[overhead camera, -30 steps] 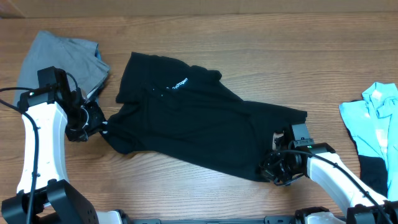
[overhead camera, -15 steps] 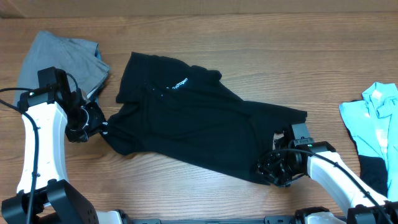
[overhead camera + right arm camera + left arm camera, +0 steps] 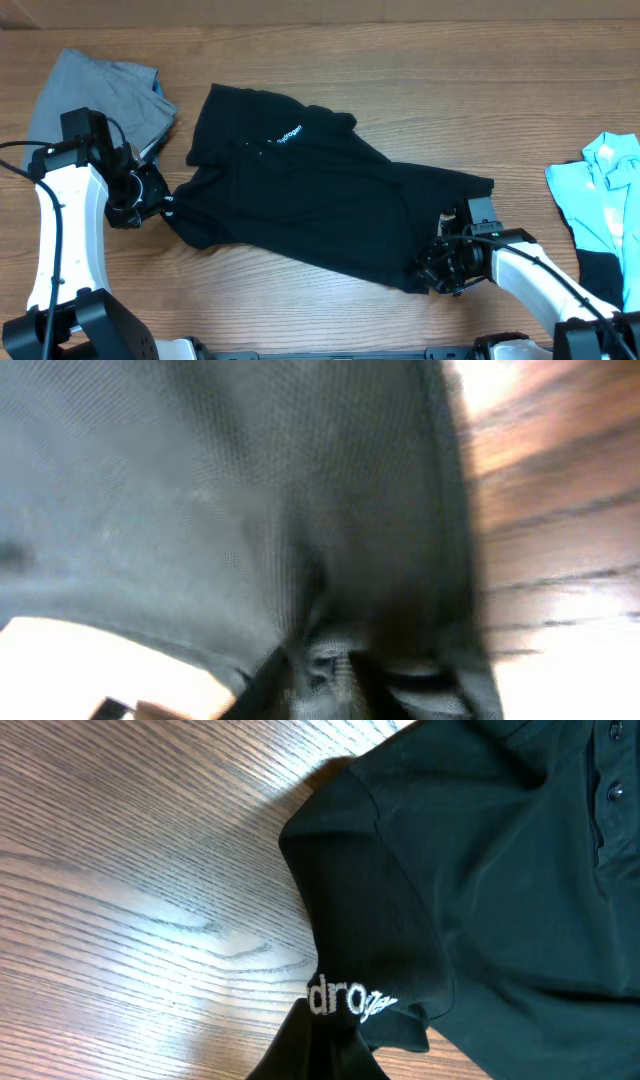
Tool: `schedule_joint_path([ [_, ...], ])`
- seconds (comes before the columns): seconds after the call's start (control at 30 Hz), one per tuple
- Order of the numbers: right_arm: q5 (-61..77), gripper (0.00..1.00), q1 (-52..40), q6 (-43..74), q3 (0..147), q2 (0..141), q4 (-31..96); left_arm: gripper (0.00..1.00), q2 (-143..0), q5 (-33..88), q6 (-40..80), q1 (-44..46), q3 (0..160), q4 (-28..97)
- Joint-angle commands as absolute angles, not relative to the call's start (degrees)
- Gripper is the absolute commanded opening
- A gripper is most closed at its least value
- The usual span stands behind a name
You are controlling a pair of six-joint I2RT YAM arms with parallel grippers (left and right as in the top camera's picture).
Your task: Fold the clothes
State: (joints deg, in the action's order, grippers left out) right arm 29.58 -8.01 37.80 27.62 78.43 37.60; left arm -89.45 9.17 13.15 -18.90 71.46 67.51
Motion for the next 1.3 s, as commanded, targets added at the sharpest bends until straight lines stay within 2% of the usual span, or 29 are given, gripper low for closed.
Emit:
schedule_joint_path([
  [0.0,27.49,0.04,-8.34,37.52,26.41,79.64,37.6,0.05,-88.79,9.06,11.79,-19.46,72.44,67.44],
  [0.43,11.0,0.04,-8.29,37.1,45.5,71.85,62.22,0.04,-88.79,10.48,10.66,-19.49,72.51,67.46],
  [0.57,7.68,0.04,-8.29,37.15,49.12,70.7,66.22,0.04,-88.68,13.28,8.58,-19.49,72.82,67.55],
  [0.9,10.52,0.04,-8.29,34.2,49.21,70.48,70.54,0.04,-84.18,18.13,4.21,-19.49,75.22,69.47],
  [1.27,6.87,0.04,-8.23,35.64,51.96,63.31,60.07,0.04,-73.19,19.79,2.2,-19.33,77.21,68.51],
])
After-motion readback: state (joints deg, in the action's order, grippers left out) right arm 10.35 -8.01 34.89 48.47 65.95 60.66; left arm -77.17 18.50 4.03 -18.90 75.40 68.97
